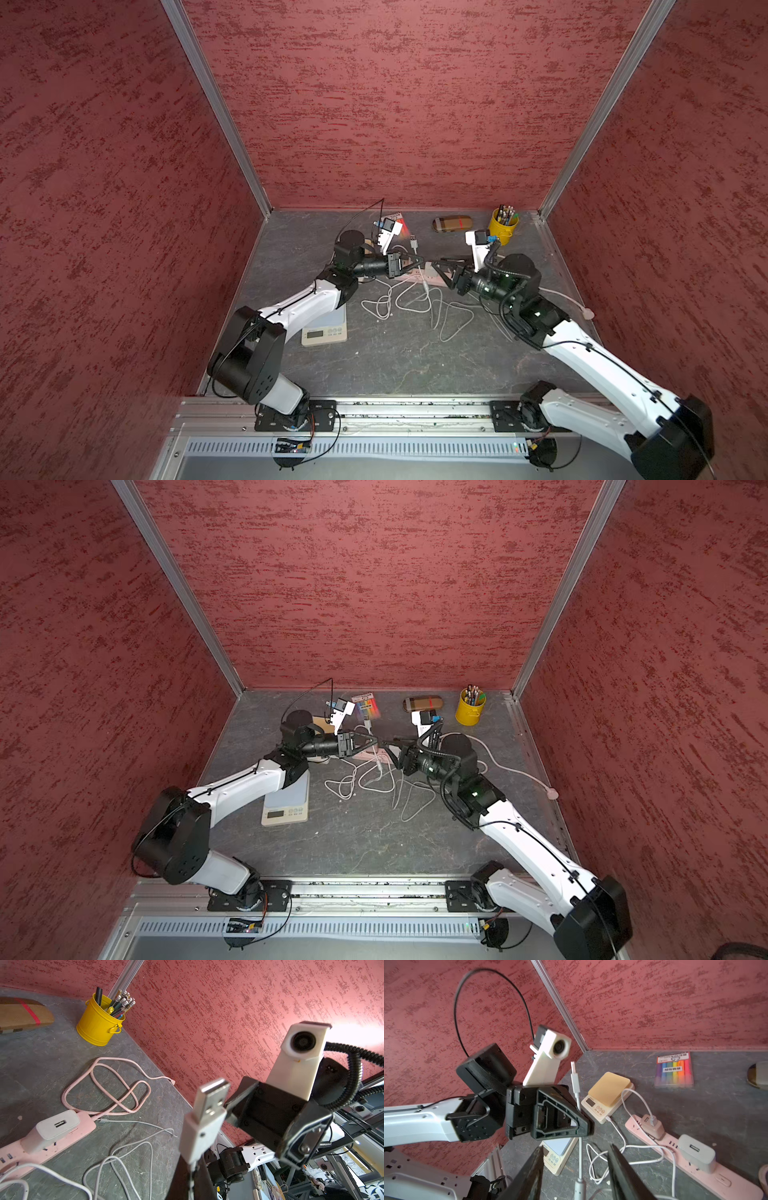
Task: Charge the electronic scale
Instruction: Pick up the charging cable from the center of the board, then adjust the charging cable at the center of the board.
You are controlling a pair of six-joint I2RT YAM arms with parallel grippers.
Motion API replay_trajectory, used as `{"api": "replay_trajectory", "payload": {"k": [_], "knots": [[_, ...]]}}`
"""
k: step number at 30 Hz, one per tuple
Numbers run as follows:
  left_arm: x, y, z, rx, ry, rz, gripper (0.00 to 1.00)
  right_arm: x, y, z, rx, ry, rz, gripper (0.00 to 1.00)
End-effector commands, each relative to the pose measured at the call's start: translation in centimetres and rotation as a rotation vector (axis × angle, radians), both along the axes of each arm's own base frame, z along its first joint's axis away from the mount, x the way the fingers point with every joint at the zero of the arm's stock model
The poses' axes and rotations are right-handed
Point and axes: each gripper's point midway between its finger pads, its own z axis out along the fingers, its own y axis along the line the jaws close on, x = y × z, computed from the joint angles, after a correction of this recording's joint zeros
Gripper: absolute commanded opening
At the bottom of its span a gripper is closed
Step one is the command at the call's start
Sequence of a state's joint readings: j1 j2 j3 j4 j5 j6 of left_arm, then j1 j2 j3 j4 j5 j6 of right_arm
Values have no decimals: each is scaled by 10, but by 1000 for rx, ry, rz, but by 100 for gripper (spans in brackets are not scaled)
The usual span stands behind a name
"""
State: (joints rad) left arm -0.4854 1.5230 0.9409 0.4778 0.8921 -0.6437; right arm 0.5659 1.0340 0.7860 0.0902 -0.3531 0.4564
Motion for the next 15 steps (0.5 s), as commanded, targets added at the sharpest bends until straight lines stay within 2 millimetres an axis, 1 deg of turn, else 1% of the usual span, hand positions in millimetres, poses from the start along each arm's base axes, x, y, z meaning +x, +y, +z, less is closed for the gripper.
{"api": "replay_trajectory", "payload": {"k": [1,4,8,11,12,15], "knots": [[4,3,11,-5,2,32,0,0,9,-24,-36,56,6,53],[4,5,11,6,12,59,0,0,24,-31,-29,67,66,53],[2,6,15,13,4,78,0,5,42,-39,-38,84,119,53],[-1,6,19,8,-7,70,0,9,56,-45,-51,101,161,47],[-2,6,20,4,-12,66,0,10,60,-48,-56,107,172,40],[-5,6,23,1,-18,50,0,16,64,-50,-64,108,166,12]]}}
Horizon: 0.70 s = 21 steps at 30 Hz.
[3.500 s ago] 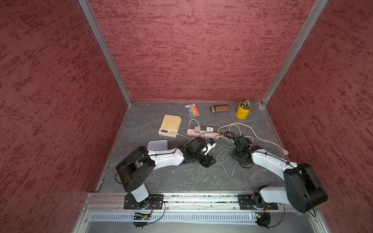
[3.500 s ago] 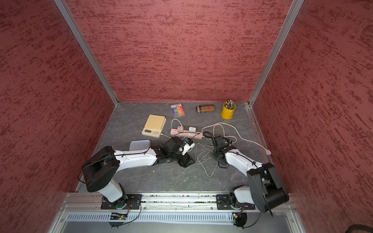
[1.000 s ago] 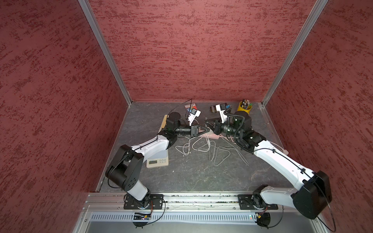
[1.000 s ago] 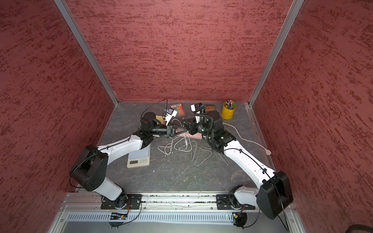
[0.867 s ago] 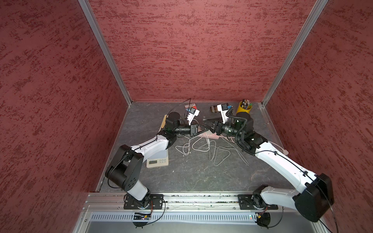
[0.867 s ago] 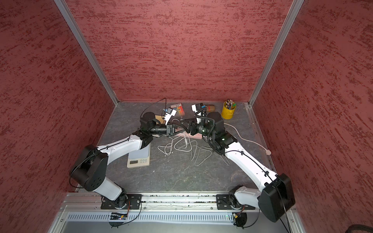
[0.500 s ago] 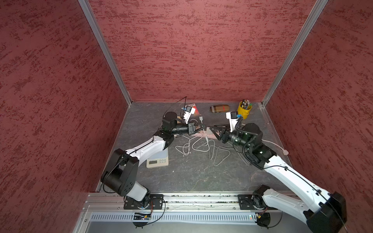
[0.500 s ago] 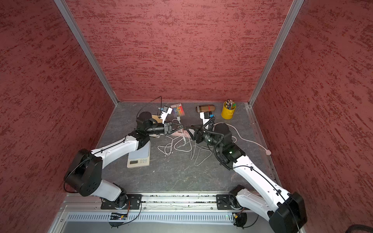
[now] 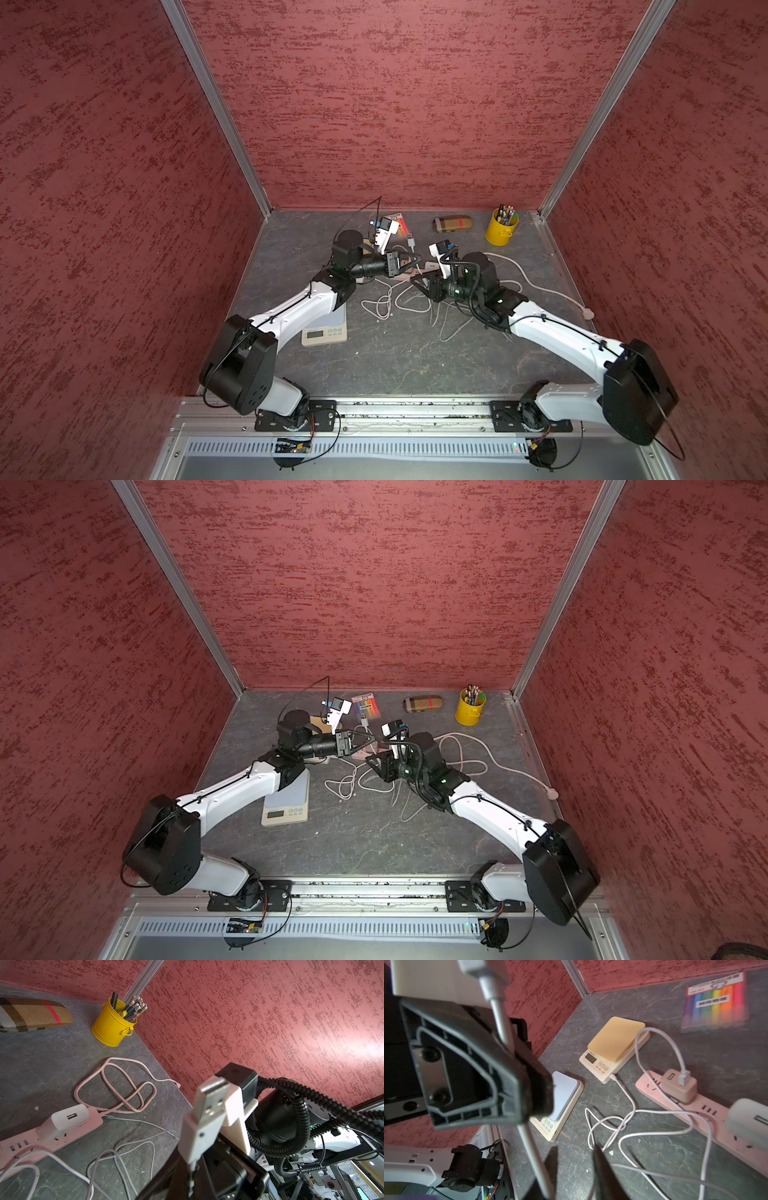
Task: Charge the electronic scale
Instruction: Adjust the charging cable at the center of the board.
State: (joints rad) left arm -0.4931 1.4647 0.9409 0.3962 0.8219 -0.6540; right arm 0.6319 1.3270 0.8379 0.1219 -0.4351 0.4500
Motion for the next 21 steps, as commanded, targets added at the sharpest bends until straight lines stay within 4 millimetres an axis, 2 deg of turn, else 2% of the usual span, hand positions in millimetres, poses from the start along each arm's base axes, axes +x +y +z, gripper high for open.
{"api": "replay_trajectory", "payload": {"k": [1,2,4,8,10,13,15,21], "knots": [[-5,1,15,-14,-43,-16,0,6,7,26,41,-73,1,4],[-5,1,15,-11,-42,-16,2,8,5,26,33,-78,-20,0],[-6,5,15,2,-46,-6,9,12,-2,24,0,-96,-70,0],[-3,19,14,60,-41,69,50,19,-16,13,-125,-116,-171,0],[1,29,14,99,-10,122,59,22,-22,5,-203,-120,-222,0],[9,43,10,156,73,215,61,25,-24,-7,-313,-127,-265,0],[14,50,5,178,141,259,60,24,-19,-13,-368,-144,-261,0],[28,51,-3,177,261,307,50,18,1,-16,-428,-192,-216,0]]}}
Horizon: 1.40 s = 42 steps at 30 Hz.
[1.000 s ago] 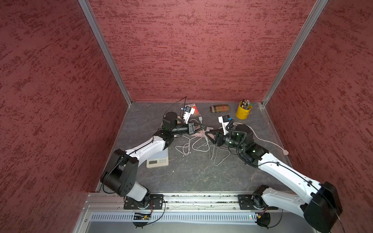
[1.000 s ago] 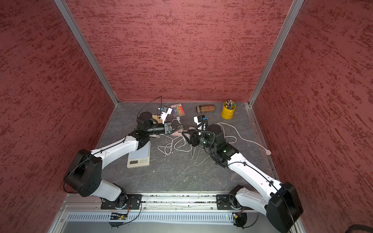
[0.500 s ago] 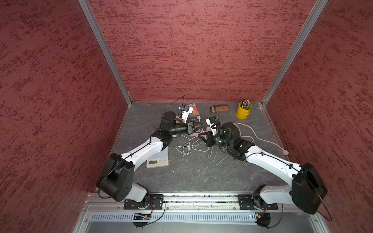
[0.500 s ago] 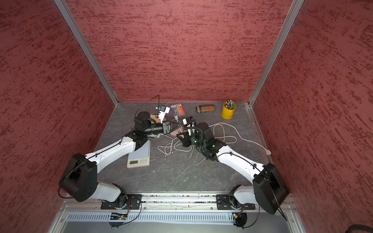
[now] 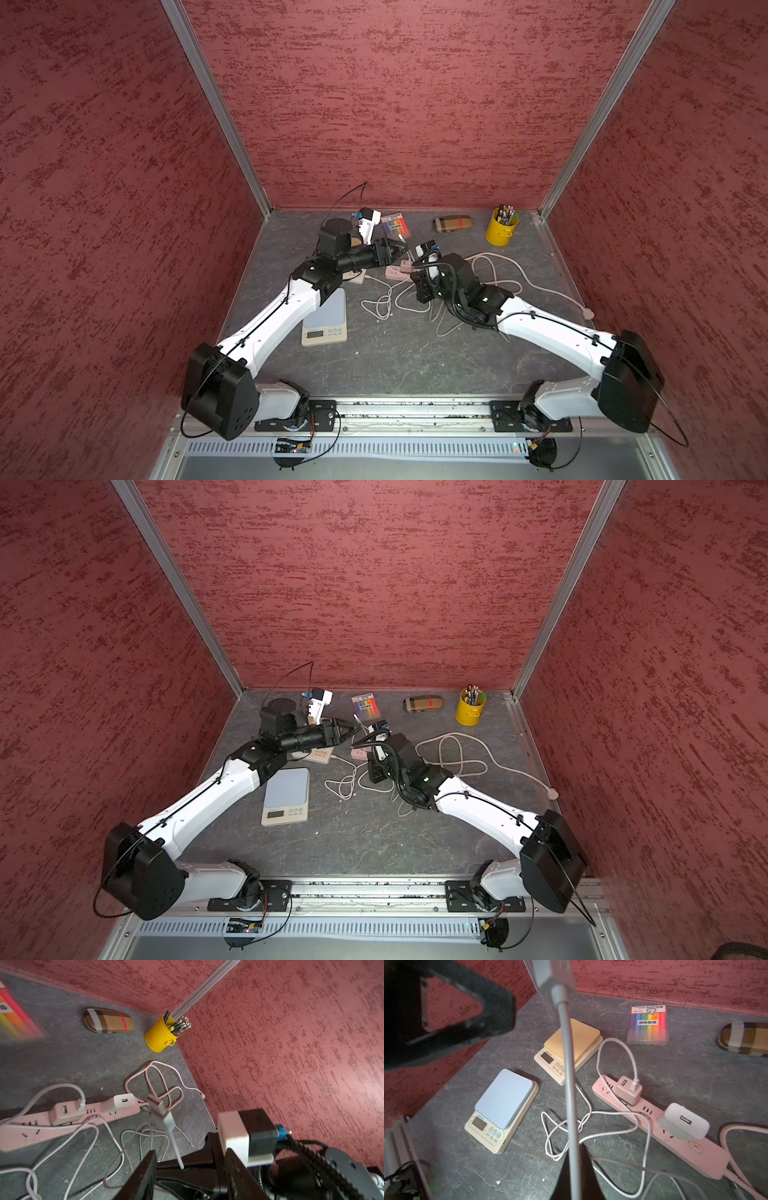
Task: Charge the electronic scale
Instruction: Adjust the charging cable at the center of the board.
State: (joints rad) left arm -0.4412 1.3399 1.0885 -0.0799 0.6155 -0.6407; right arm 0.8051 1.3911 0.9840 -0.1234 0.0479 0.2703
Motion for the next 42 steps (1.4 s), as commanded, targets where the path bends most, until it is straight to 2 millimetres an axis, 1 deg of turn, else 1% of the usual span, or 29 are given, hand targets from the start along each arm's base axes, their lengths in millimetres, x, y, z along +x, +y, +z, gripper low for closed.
{"api": "replay_trajectory", "payload": {"k": [1,5,10,12,15,17,18,19,20,21,22,24,26,28,31,33,34,36,37,39,42], "knots": [[12,8,-21,24,128,74,49,4,-1,0,-80,-45,-22,0],[24,16,-27,6,183,117,45,-1,5,-4,-121,-58,1,0],[32,22,-41,5,255,135,42,-6,9,-9,-172,-71,19,0],[33,24,-46,1,275,133,38,-7,10,-11,-182,-73,19,0],[32,27,-48,-9,289,127,22,-7,11,-12,-193,-76,21,0],[30,28,-48,-17,283,120,5,-6,9,-12,-196,-77,10,0],[29,29,-48,-18,277,115,0,-6,9,-12,-197,-76,4,0],[27,29,-47,-22,266,107,0,-4,7,-10,-191,-77,-14,7],[25,28,-46,-26,251,98,0,-2,4,-6,-180,-78,-42,19],[24,28,-44,-32,229,94,0,-1,2,-1,-165,-80,-66,33],[23,29,-42,-44,202,93,0,0,-1,6,-139,-81,-93,41],[24,31,-40,-69,153,103,0,-2,-2,25,-57,-81,-120,48],[27,33,-33,-100,95,122,0,-7,-4,50,76,-75,-148,51],[32,35,-28,-134,45,150,0,-14,-11,74,261,-58,-195,51],[42,35,-22,-178,-6,186,0,-27,-21,94,559,0,-236,46],[46,33,-18,-200,-25,200,0,-34,-19,99,712,53,-227,43],[48,32,-16,-209,-38,208,0,-37,-13,101,765,75,-204,40],[51,32,-15,-216,-49,233,0,-40,0,103,830,121,-181,40],[52,30,-8,-231,-81,241,0,-40,8,105,862,145,-171,40],[53,29,-4,-234,-93,261,0,-39,22,108,925,191,-149,41],[51,28,1,-233,-110,277,0,-32,35,108,1044,259,-149,43]]}}
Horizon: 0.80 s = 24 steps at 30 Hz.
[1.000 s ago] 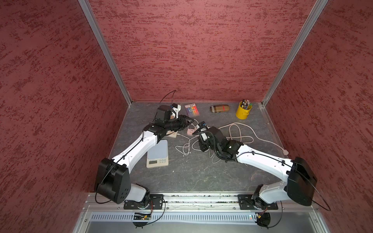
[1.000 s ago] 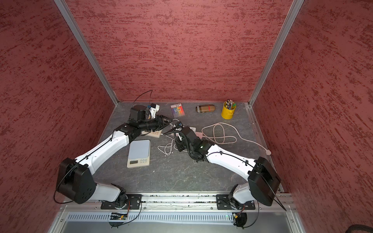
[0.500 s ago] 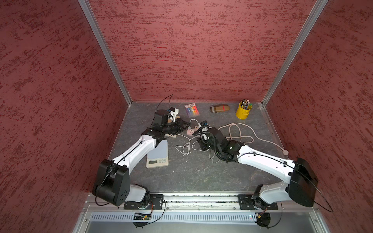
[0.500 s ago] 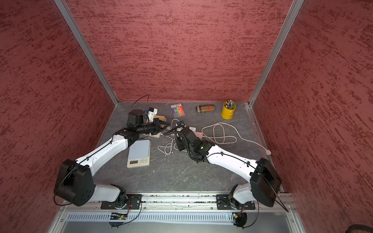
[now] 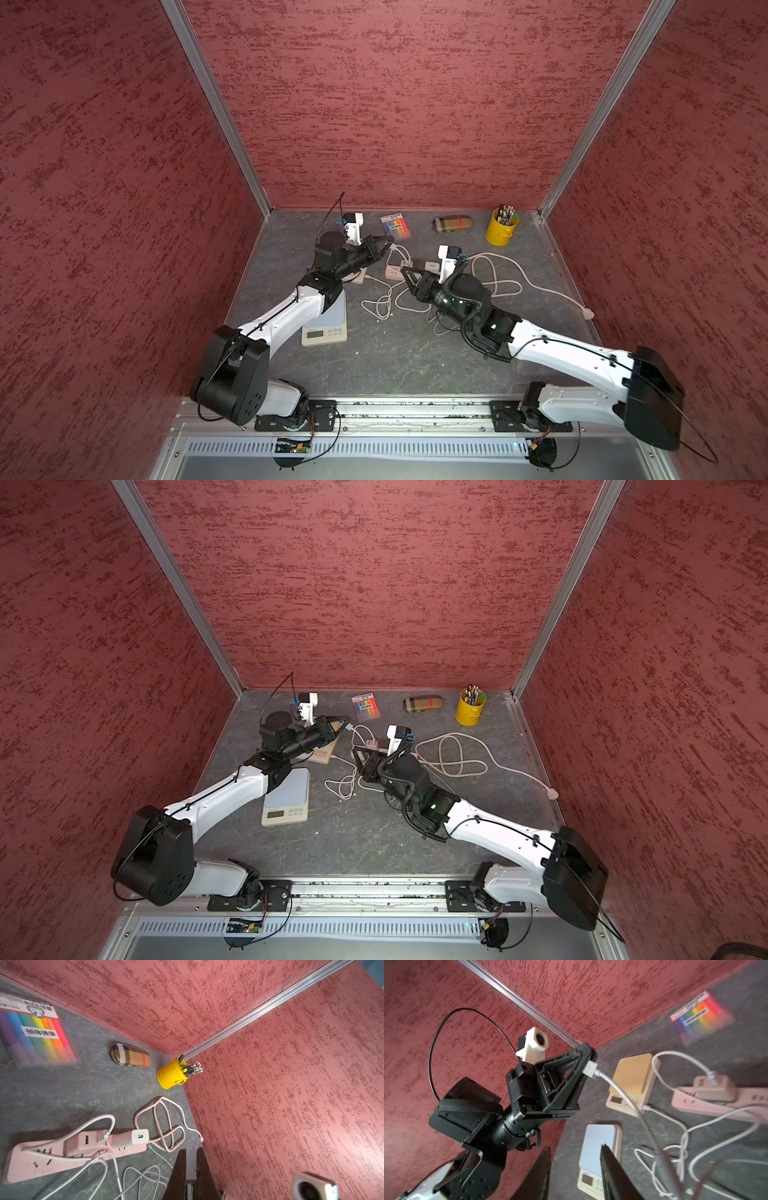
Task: Charge the electronic scale
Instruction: Adjust the charging cable at the center of the board.
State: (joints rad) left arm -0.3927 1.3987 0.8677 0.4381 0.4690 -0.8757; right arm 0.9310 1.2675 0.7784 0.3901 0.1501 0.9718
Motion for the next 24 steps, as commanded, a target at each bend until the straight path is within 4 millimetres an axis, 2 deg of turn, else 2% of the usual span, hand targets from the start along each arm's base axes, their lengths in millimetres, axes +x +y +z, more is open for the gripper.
{"api": "replay_trajectory", "payload": {"k": [1,8,14,19,24], "knots": [[3,2,20,-27,-71,53,0,0,15,37,314,51,37,43],[-11,2,27,-53,-64,52,0,24,18,38,483,94,-43,46],[-22,4,32,-91,-50,51,0,38,10,22,632,151,-115,32],[-27,4,30,-121,-25,41,0,43,12,32,709,112,-98,31],[-31,4,25,-141,0,28,0,48,12,39,721,80,-107,36]]}}
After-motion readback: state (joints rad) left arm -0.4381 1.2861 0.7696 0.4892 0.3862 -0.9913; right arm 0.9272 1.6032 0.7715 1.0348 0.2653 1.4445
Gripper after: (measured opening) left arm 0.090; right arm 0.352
